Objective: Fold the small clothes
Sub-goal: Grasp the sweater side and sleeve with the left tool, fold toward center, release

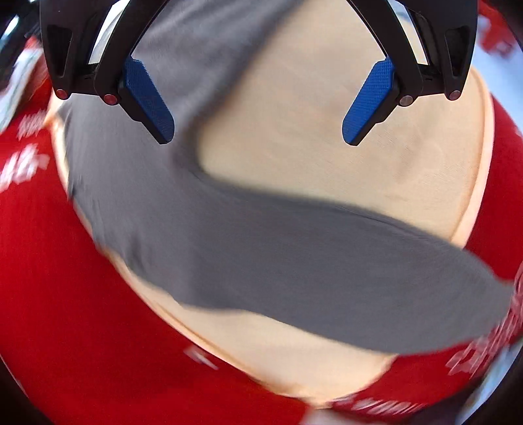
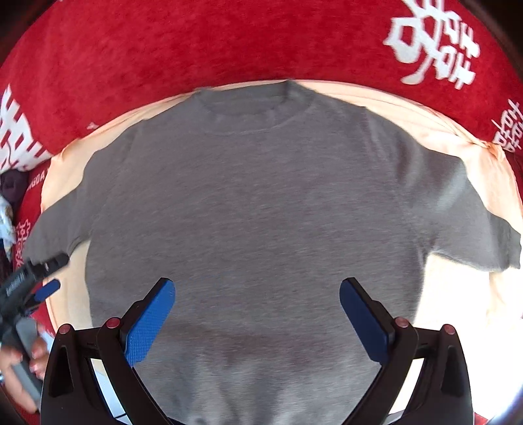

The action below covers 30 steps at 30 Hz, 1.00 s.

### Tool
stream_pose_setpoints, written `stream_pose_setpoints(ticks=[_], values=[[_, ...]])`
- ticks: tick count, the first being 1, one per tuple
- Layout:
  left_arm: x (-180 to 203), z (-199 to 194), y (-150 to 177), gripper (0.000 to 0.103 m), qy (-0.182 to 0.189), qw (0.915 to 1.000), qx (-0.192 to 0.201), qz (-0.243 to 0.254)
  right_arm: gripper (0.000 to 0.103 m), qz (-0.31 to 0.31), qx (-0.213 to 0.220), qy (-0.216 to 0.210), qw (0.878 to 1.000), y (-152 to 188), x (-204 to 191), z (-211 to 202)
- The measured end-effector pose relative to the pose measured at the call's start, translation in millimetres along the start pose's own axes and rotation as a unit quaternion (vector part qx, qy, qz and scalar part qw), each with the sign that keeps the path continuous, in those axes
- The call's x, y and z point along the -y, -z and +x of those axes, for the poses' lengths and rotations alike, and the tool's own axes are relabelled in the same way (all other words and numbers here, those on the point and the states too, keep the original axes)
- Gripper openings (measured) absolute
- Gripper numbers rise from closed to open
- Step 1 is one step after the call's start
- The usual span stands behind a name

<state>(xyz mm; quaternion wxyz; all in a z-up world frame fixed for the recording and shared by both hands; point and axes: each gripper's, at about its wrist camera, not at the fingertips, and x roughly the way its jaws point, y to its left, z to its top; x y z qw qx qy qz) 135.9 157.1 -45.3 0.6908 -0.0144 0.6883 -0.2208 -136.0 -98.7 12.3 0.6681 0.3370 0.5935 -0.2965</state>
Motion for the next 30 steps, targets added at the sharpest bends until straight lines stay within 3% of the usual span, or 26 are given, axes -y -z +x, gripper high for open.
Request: stream_pose_setpoints(ticks=[2,5,10,13,16,18,21,22,23,25,27,30], values=[[-34,8,-10,0.103,0.039,0.9979,0.003,-0.051,0.101,-0.006,-0.003,-0.004,1.0,5,-13,5],[-67,27,-19,0.103,0.1,0.9882,-0.005,-0.116,0.101,-0.012,-0.009,-0.011,1.0,13,-30,13],[-59,40,-38,0.103,0.155,0.9776,0.012,-0.141,0.101,-0.023,-0.014,-0.019,0.999,24,-56,21],[-45,34,-47,0.103,0.148,0.9787,0.038,-0.137,0.101,-0.031,-0.017,-0.021,0.999,28,-69,20],[-43,9,-54,0.103,0.123,0.9783,0.099,-0.135,0.101,-0.038,-0.012,-0.019,0.999,31,-78,13],[-65,-10,-60,0.099,0.107,0.9774,0.128,-0.13,0.101,-0.042,-0.003,-0.019,0.999,32,-82,7],[-88,-19,-70,0.078,0.076,0.9792,0.14,-0.126,0.101,-0.041,0.001,-0.018,0.999,33,-83,6],[-93,-17,-69,0.058,0.069,0.9797,0.138,-0.128,0.101,-0.037,-0.001,-0.018,0.999,35,-83,7],[-98,-13,-71,0.031,0.067,0.9803,0.131,-0.132,0.101,-0.036,-0.002,-0.018,0.999,34,-82,8],[-102,-9,-71,0.006,0.067,0.9815,0.125,-0.129,0.101,-0.027,-0.006,-0.023,0.999,38,-81,9],[-112,-26,-65,0.006,0.054,0.983,0.142,-0.103,0.101,-0.023,-0.005,-0.029,0.999,41,-80,7],[-85,-46,-66,0.006,0.02,0.9839,0.176,-0.025,0.101,-0.016,0.0,-0.03,0.999,45,-72,3]])
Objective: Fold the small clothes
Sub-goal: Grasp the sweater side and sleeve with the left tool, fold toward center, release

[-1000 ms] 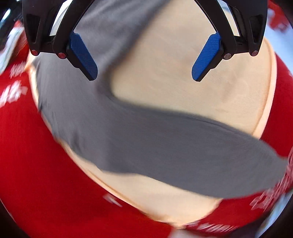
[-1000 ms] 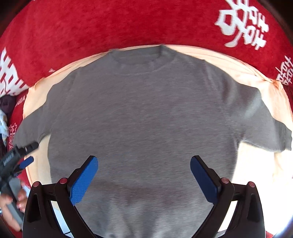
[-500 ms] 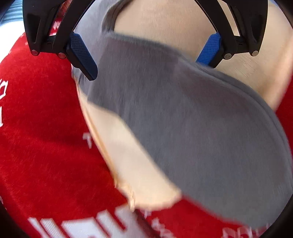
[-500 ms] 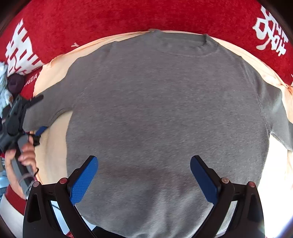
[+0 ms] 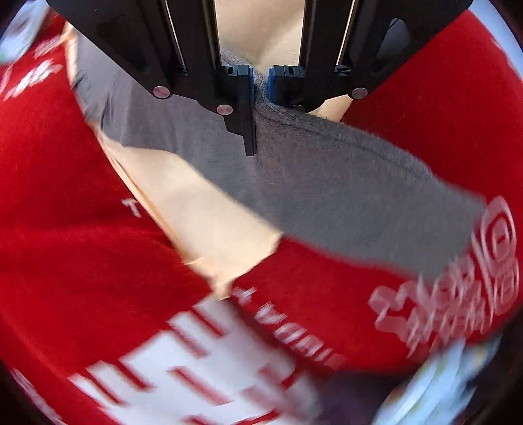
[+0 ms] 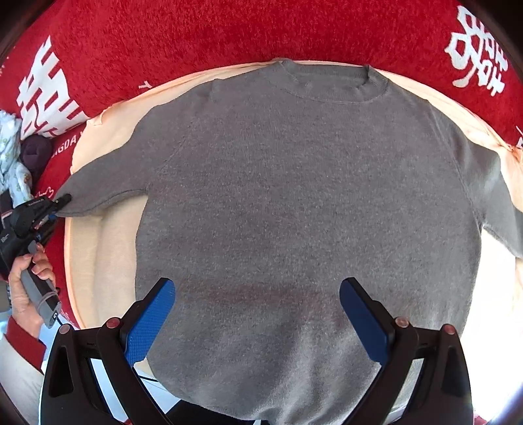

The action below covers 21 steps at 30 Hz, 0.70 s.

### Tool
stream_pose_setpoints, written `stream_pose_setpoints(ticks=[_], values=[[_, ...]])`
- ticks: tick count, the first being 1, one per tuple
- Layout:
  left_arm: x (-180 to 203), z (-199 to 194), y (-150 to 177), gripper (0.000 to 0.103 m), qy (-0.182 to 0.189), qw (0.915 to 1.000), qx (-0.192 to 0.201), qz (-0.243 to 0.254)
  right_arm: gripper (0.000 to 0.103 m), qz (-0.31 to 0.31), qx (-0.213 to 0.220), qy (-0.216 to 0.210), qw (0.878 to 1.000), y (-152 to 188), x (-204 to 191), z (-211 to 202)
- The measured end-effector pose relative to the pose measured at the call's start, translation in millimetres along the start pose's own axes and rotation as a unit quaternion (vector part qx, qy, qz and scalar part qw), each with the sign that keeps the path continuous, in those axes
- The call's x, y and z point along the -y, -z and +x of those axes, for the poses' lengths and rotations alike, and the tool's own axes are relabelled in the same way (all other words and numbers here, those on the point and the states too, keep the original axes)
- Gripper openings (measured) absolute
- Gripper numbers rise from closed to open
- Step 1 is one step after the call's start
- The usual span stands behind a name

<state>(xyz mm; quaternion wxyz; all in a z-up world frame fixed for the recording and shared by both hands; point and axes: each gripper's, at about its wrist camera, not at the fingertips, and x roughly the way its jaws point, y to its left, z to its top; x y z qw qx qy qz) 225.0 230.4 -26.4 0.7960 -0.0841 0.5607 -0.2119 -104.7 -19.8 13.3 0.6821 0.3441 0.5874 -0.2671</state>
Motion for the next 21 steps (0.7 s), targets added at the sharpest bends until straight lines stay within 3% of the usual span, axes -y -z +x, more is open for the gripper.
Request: stream_pose_setpoints(ticks=[4,10,14,17,21], values=[[57,-19,-7,0.006,0.013,0.9952,0.035,0.09,0.101,0.025,0.003,-0.005,1.0,3,20,-10],[172,-37,13,0.006,0.089,0.978,0.053,0.181,0.101,0.046,0.023,-0.007,0.999,-1,59,-33],[256,-28,52,0.006,0.141,0.96,0.03,0.24,0.101,0.073,0.036,-0.007,0.997,-4,99,-44],[312,-5,94,0.006,0.158,0.9467,-0.001,0.281,0.101,0.092,0.038,-0.005,0.995,-4,129,-45],[352,37,144,0.006,0.142,0.9317,-0.043,0.332,0.101,0.11,0.029,0.002,0.993,2,162,-35]])
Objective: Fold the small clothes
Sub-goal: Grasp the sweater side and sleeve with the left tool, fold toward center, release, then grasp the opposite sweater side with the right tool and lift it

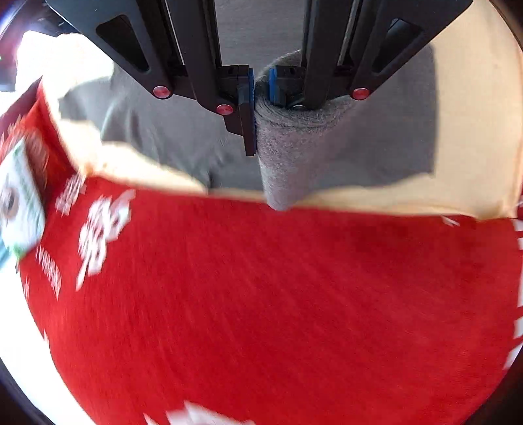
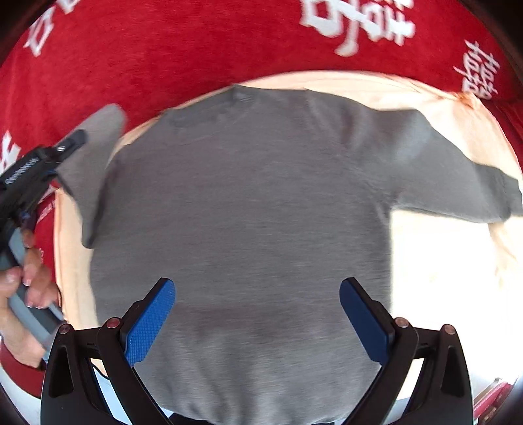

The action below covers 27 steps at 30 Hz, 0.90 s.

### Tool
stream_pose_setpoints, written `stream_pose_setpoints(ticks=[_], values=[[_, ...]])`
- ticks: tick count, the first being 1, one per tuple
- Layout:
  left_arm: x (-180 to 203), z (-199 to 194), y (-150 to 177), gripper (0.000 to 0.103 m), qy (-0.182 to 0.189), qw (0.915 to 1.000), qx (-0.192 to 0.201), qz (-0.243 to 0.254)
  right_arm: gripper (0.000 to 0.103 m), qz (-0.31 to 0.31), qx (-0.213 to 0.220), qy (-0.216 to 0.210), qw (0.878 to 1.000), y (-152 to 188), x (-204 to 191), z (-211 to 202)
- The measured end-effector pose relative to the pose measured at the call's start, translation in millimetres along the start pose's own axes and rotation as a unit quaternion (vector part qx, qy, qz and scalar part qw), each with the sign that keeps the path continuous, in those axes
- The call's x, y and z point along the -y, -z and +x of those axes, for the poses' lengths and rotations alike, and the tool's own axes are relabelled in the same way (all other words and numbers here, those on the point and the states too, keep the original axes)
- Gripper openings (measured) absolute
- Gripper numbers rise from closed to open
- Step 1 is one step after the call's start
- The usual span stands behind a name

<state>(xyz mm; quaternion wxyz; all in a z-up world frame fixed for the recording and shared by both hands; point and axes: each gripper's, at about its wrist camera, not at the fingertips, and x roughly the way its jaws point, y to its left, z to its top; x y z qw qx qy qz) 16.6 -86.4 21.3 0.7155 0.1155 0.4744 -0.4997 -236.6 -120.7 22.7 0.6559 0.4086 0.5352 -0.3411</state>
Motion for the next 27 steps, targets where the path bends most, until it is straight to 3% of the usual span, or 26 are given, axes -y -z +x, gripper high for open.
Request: stream_pose_setpoints(ticks=[3,5,7,11,15,17,19,21,25,27], values=[[17,29,23,0.012,-0.029,0.9984,-0.046,0.017,0.101,0.013,-0.013,0.003,1.0,1,19,11],[18,33,31,0.056,-0.056,0.9966,-0.056,0.021,0.101,0.012,-0.018,0.005,1.0,0,24,15],[15,21,34,0.069,-0.077,0.9959,-0.043,0.02,0.101,0.006,-0.017,0.008,1.0,0,24,14],[-7,-19,32,0.069,-0.081,0.9955,-0.043,0.025,0.101,-0.034,0.004,0.013,0.999,-12,3,4],[-71,-47,37,0.069,-0.147,0.9879,-0.049,-0.004,0.101,-0.127,0.048,0.013,0.991,-32,-55,-6],[-97,-42,46,0.069,-0.178,0.9808,-0.078,-0.016,0.101,-0.21,0.078,0.022,0.974,-39,-99,-3],[-117,-42,58,0.069,-0.184,0.9775,-0.102,-0.023,0.101,-0.279,0.091,0.042,0.955,-41,-131,7],[-122,-40,72,0.069,-0.177,0.9765,-0.122,-0.01,0.101,-0.365,0.097,0.083,0.922,-36,-166,29],[-118,-27,89,0.069,-0.16,0.9761,-0.147,0.01,0.101,-0.462,0.095,0.14,0.871,-26,-203,75],[-118,-18,90,0.069,-0.157,0.9761,-0.15,0.002,0.094,-0.482,0.088,0.166,0.856,-28,-214,96]])
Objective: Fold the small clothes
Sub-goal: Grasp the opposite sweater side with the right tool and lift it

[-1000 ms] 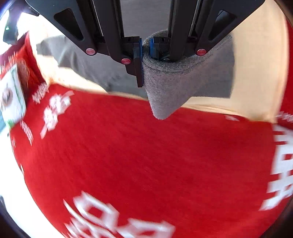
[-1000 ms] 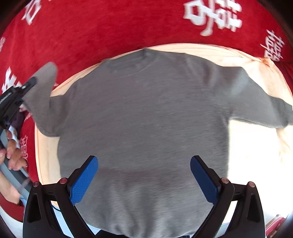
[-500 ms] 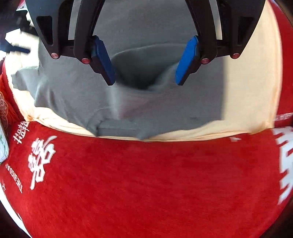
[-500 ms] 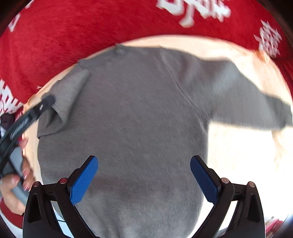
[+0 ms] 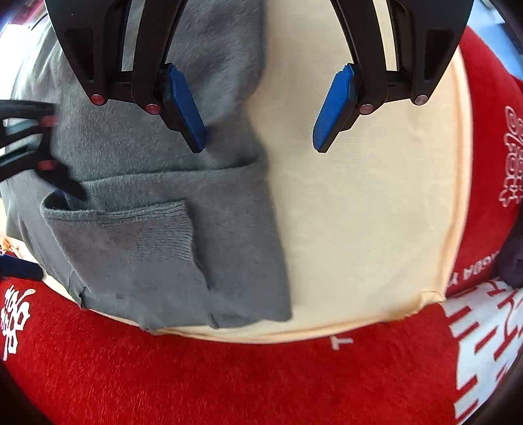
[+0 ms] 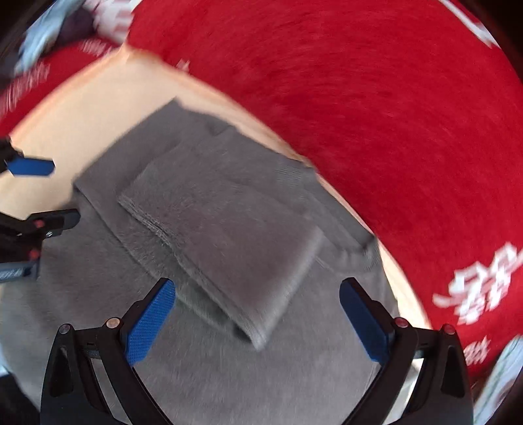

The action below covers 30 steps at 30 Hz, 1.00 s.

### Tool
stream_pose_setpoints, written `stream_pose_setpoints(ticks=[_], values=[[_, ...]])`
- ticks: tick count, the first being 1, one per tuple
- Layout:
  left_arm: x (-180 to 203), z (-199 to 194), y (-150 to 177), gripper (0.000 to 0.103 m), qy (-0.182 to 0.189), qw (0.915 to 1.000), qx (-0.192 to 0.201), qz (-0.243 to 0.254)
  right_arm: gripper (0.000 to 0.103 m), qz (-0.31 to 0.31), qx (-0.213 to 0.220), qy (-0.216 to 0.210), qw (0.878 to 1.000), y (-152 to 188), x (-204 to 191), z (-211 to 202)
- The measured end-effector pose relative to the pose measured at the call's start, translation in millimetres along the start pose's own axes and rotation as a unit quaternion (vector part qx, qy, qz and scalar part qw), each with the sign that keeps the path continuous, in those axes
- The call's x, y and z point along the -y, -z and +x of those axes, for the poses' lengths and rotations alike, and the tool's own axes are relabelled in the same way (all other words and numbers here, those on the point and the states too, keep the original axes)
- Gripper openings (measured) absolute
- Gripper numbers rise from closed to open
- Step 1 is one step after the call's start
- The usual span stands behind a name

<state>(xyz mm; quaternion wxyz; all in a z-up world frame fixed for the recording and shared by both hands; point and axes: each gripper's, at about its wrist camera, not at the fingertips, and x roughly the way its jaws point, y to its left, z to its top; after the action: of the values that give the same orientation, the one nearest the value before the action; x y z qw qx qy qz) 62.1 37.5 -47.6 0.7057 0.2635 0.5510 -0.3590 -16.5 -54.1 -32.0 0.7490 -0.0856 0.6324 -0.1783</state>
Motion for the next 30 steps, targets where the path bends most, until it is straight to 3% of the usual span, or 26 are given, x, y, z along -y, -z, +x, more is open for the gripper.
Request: stream_pose_setpoints(ticks=[1,2,3,4,6,8,10,11,12,13,14,16,18,20,21,22,23,24,26,28,30], values=[[1,2,-1,0.069,-0.004,1.0,0.004,-0.006,0.087,-0.003,-0.001,0.008,1.0,-3,2,6],[0,3,-4,0.069,-0.012,0.9997,0.012,-0.016,0.059,0.0,-0.002,0.012,1.0,-6,3,10],[-3,3,-6,0.069,-0.025,0.9992,0.017,-0.027,0.021,0.025,-0.003,0.009,1.0,-9,13,12],[-8,4,-8,0.069,-0.038,0.9981,0.021,-0.042,0.01,0.05,-0.001,-0.001,0.999,-10,21,12],[-18,5,-9,0.069,-0.039,0.9963,0.022,-0.074,0.008,0.166,0.016,-0.027,0.986,0,63,2],[-24,6,-8,0.07,-0.032,0.9955,0.021,-0.087,0.008,0.29,0.021,-0.067,0.954,24,103,2],[-22,5,-5,0.07,-0.038,0.9957,0.025,-0.081,0.009,0.424,0.015,-0.124,0.897,68,142,12],[-22,5,-5,0.07,-0.04,0.9957,0.026,-0.08,0.016,0.484,0.004,-0.154,0.861,95,157,22],[-22,5,-5,0.07,-0.042,0.9955,0.026,-0.082,0.021,0.543,-0.017,-0.191,0.818,123,168,37],[-21,4,-5,0.07,-0.042,0.9952,0.025,-0.085,0.024,0.576,-0.03,-0.215,0.788,141,173,47],[-21,4,-5,0.07,-0.042,0.9949,0.024,-0.089,0.029,0.614,-0.043,-0.239,0.751,166,177,57],[-19,5,-8,0.07,-0.044,0.9947,0.024,-0.09,0.031,0.636,-0.03,-0.26,0.726,185,182,58],[-15,5,-10,0.07,-0.048,0.9949,0.024,-0.086,0.05,0.637,-0.018,-0.258,0.726,190,189,55],[-11,4,-11,0.07,-0.053,0.995,0.023,-0.082,0.054,0.641,-0.011,-0.257,0.723,191,196,55],[-10,3,-11,0.07,-0.055,0.9949,0.022,-0.082,0.053,0.651,-0.016,-0.257,0.714,192,200,59],[-9,2,-12,0.07,-0.057,0.9947,0.02,-0.084,0.049,0.661,-0.023,-0.258,0.705,197,199,57],[-9,-1,-14,0.07,-0.06,0.9942,0.021,-0.087,0.018,0.671,-0.03,-0.26,0.693,198,203,61],[-10,-3,-15,0.07,-0.063,0.9935,0.026,-0.091,0.008,0.673,-0.025,-0.263,0.691,197,207,60],[-12,-7,-17,0.07,-0.072,0.992,0.038,-0.096,0.008,0.654,0.0,-0.261,0.711,190,215,54],[-16,-4,-16,0.07,-0.072,0.9913,0.035,-0.104,0.008,0.609,0.003,-0.242,0.755,184,216,51],[-19,-2,-13,0.07,-0.067,0.9915,0.029,-0.108,0.009,0.591,-0.037,-0.243,0.768,191,211,62]])
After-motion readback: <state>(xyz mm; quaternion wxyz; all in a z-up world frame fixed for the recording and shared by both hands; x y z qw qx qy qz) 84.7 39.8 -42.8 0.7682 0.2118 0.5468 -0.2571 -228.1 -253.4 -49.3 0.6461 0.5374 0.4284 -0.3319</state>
